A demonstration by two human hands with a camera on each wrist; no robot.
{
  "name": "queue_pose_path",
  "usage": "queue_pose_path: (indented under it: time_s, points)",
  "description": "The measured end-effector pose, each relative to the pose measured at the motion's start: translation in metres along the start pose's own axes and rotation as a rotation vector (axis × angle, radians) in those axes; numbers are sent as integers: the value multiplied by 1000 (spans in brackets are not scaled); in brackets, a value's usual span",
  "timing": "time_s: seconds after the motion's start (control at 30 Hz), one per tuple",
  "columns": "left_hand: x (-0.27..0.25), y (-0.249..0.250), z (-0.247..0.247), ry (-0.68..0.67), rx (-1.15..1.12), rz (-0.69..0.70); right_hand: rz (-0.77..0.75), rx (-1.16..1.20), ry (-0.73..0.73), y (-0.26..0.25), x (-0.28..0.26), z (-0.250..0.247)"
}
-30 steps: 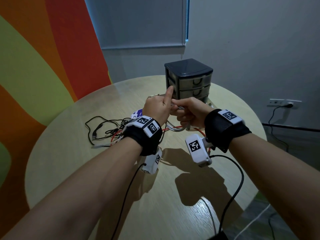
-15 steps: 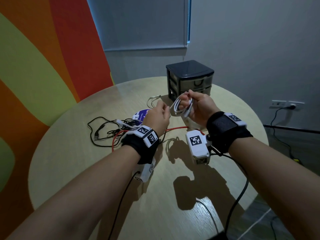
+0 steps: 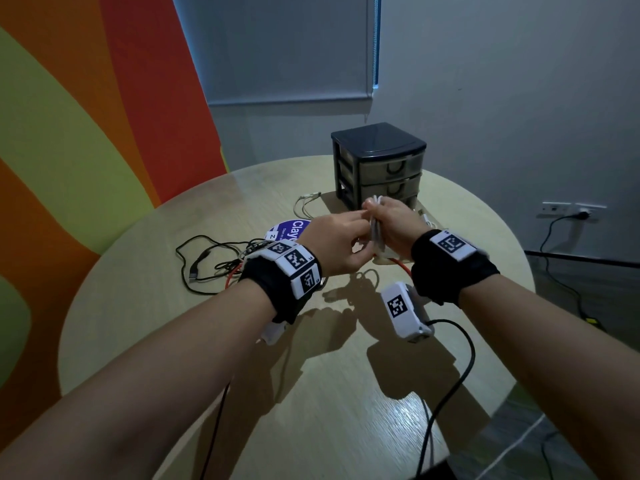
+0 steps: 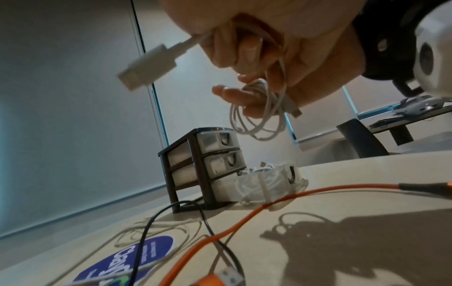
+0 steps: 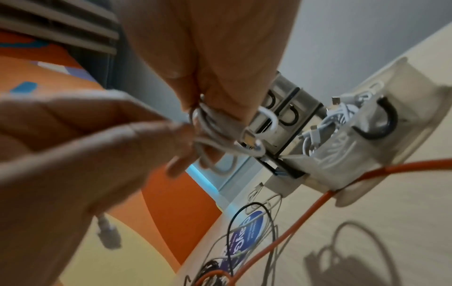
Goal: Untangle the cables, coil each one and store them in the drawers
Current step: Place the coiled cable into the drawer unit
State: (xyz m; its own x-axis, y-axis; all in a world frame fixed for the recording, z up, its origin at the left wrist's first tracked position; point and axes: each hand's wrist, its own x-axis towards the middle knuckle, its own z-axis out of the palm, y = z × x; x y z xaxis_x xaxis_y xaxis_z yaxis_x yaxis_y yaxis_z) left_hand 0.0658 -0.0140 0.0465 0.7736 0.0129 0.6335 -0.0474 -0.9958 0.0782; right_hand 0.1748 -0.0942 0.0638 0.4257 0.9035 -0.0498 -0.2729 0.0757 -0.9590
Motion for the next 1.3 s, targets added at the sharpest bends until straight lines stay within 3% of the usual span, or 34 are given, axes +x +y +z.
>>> queue_pose_path:
  time_s: [0.23,0.53,0.83,1.07,1.3]
  points:
    - [10,0,-6,121,40,43,259,-347,-139,-6,-9,1]
    - [12,2,-6,280,-2,-148,262,-194,-263,-13,-13,0]
    - [13,-8,6,253,-148,-336,232,-101,-294,-14,-13,-10]
    - [9,-8,11,221,-323,-454,147,-24,-213,-10,-10,-15]
    - [7,-10,16,195,-256,-415,86,-10,-53,-5,1,-14]
